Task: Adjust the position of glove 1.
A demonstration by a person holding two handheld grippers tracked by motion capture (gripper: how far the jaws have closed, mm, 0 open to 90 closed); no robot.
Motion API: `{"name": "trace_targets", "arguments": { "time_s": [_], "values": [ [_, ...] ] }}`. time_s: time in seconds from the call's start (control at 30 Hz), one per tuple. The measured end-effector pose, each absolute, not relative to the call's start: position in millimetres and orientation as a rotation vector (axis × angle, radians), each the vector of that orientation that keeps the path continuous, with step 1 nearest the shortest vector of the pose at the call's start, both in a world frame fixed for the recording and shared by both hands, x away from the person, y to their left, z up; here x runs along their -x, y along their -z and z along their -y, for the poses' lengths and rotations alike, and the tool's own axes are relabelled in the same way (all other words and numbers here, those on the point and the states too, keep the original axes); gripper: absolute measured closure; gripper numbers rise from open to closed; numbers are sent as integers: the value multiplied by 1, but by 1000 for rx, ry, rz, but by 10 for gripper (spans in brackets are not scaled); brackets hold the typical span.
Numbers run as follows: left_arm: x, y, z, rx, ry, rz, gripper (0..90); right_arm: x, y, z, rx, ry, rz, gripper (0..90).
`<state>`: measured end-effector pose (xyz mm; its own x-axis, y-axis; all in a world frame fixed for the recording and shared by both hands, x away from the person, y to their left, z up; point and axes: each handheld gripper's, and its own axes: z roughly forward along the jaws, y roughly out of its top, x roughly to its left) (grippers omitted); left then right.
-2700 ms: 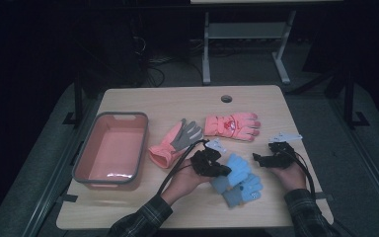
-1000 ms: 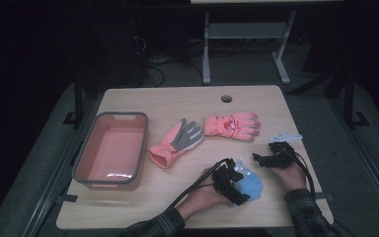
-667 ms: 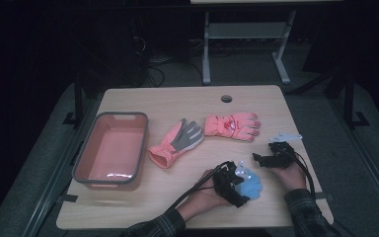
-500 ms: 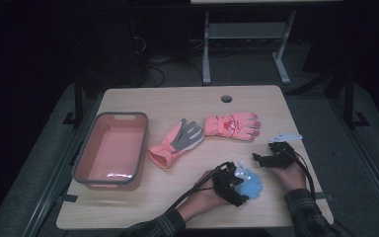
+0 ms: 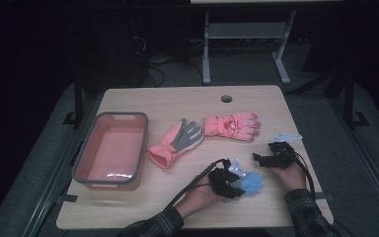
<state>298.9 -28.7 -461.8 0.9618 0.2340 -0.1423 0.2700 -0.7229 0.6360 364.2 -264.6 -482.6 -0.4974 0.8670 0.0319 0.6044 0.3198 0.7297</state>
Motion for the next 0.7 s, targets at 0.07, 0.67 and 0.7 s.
{"name": "trace_targets", "arguments": {
  "time_s": [0.07,0.67,0.7],
  "values": [
    [-300,462,28,-2404,74,-350,712,-364,483,265,-1310,-990,-2226,186],
    [-310,449,13,-2357,148,-386,758,-364,483,265,-1309,-990,-2226,186],
    [-311,447,11,-2360,144,-383,758,-364,483,265,-1310,-990,-2226,186]
  ]
}}
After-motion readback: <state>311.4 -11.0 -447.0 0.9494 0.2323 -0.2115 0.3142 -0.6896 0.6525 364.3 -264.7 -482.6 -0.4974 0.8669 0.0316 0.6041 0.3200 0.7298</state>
